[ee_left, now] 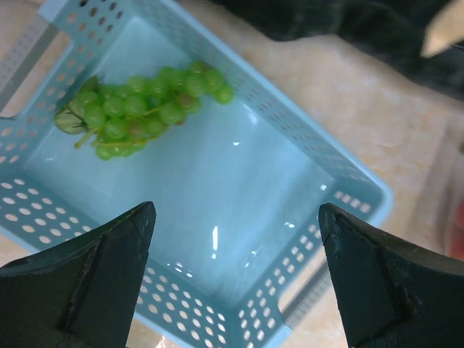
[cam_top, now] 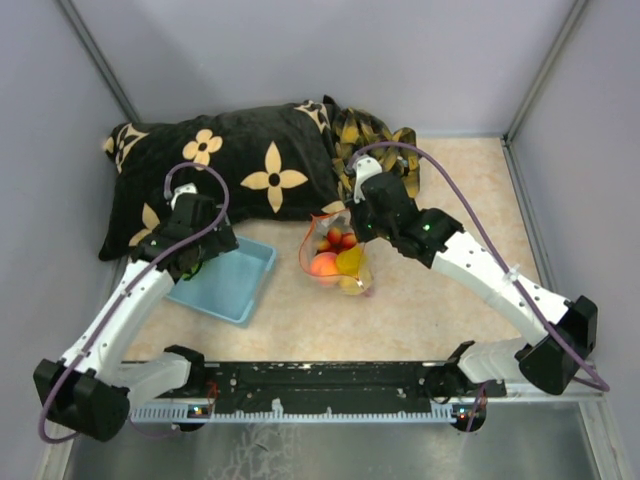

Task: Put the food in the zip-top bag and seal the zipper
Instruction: Pick up the fake fruit from the bin.

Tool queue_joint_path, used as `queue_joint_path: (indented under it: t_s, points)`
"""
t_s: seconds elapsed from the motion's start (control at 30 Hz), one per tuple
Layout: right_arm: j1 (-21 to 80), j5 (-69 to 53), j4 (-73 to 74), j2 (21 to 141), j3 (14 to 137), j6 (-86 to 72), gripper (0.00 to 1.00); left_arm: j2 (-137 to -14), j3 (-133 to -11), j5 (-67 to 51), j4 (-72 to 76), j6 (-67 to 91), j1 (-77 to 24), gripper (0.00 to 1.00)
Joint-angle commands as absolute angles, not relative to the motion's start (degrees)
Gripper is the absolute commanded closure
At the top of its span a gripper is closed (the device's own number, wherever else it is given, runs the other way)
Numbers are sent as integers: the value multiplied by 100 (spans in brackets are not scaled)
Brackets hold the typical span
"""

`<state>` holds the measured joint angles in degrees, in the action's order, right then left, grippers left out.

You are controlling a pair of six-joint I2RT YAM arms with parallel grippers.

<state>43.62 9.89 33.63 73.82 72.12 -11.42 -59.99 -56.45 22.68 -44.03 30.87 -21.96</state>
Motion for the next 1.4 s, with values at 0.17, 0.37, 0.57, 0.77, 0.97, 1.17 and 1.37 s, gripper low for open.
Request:
queue_joint_path:
  t_s: [0.17, 0.37, 0.57, 0.77, 0.97, 1.17, 1.37]
  points:
    - [4325, 807, 2853, 7022, 7030, -985, 100, -6710, -5364, 806, -3479, 2313, -518, 1]
    - [4326, 686, 2770, 7005, 6949, -984, 100, -7335, -5340, 517, -3058, 1949, 160, 1]
    - [4324, 666, 2758, 6971, 6900, -947, 100, -8041, -5562, 49, -2936, 1566, 842, 1]
    - [4324, 630, 2695, 6957, 6876, -938, 100, -8797, -5665, -818, -3073, 1487, 1136, 1]
    - [4325, 692, 2666, 6876, 6803, -915, 100, -8901, -5309, -1389, -3308, 1540, 1126, 6]
    - [4330, 667, 2623, 6927, 6811, -915, 100, -8285, -5157, -1623, -3560, 1641, 904, 13]
    - [4322, 659, 2600, 6993, 6837, -914, 100, -8256, -5544, -484, -4013, 1652, 197, 13]
